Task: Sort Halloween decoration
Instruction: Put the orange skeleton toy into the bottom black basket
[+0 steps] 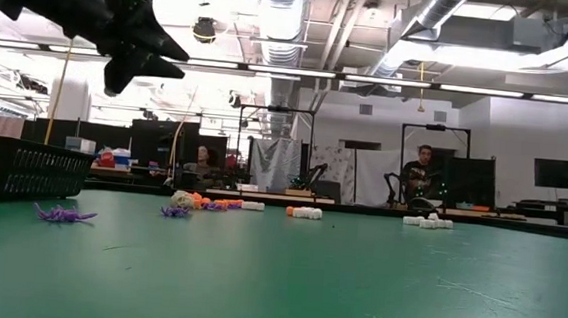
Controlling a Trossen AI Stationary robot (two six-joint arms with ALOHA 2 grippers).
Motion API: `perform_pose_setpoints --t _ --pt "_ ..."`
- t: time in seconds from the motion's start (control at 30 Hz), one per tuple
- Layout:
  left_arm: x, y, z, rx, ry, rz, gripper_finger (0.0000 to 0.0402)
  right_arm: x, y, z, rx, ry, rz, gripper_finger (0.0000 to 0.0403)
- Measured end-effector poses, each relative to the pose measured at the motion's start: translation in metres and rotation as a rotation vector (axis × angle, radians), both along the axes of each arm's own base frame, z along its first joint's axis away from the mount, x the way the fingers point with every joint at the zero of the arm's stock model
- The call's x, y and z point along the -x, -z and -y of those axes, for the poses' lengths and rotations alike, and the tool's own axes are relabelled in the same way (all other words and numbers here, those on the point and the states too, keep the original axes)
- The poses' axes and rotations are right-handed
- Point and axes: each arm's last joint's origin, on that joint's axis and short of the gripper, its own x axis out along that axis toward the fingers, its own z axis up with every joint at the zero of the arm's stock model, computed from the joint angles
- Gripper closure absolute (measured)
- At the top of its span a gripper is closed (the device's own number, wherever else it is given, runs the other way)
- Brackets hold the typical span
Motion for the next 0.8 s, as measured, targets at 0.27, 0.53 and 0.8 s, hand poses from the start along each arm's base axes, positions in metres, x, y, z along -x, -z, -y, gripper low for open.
perform_pose_setpoints --t 0.27,0.53,0.8 --pt "0.01 -0.008 0.001 -0.007 0.0 0.051 0.0257 -0.073 0.0 0.069 0.439 -0.11 0.044 0.0184" --pt "0.016 -0.01 0.001 -0.021 0.002 0.06 0.0257 -0.167 0.016 0.144 0.647 -0.34 0.156 0.0184" --pt "0.024 -0.014 0.002 -0.024 0.001 0.085 0.0257 -0.214 0.053 0.239 0.632 -0.247 0.376 0.0184"
